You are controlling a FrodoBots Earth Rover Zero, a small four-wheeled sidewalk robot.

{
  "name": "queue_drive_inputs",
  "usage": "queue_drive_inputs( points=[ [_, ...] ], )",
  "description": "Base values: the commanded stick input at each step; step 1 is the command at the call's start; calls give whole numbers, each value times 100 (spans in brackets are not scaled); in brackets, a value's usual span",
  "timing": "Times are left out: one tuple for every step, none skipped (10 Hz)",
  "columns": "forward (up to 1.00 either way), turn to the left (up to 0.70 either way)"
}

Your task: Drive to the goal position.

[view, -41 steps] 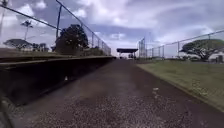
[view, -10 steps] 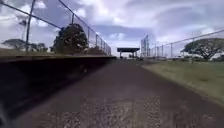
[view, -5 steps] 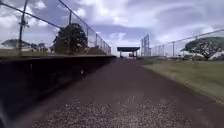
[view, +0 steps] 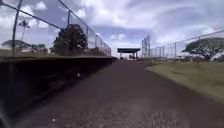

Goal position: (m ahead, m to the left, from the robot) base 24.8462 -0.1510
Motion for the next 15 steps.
queue_drive_inputs(
  points=[
    [70,0],
    [70,0],
    [70,0],
    [70,0],
    [70,0],
    [70,0],
    [70,0],
    [70,0],
    [70,-2],
    [70,-21],
    [70,-35],
    [70,-19],
    [70,-3],
    [70,0],
    [70,0]
  ],
)
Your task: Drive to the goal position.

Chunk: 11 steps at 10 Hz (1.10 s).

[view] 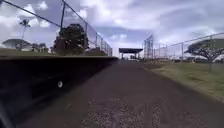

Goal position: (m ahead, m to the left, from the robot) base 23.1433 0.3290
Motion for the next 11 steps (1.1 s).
queue_drive_inputs(
  points=[
    [70,0],
    [70,0],
    [70,0],
    [70,0],
    [70,0],
    [70,0],
    [70,0],
    [70,0],
    [70,0],
    [70,0],
    [70,0]
  ],
)
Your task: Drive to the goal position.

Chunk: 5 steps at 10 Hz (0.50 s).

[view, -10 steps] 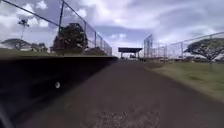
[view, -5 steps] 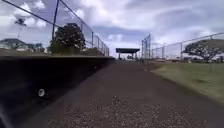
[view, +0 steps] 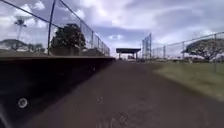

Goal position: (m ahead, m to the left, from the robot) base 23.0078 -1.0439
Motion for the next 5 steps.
queue_drive_inputs(
  points=[
    [70,0],
    [70,0],
    [70,0],
    [70,0],
    [70,0]
  ],
)
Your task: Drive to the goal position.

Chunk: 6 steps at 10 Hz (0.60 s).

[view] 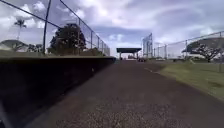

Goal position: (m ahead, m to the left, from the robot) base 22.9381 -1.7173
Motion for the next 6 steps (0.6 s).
queue_drive_inputs(
  points=[
    [70,0],
    [70,0],
    [70,0],
    [70,-8],
    [70,-21],
    [70,-35]
  ],
)
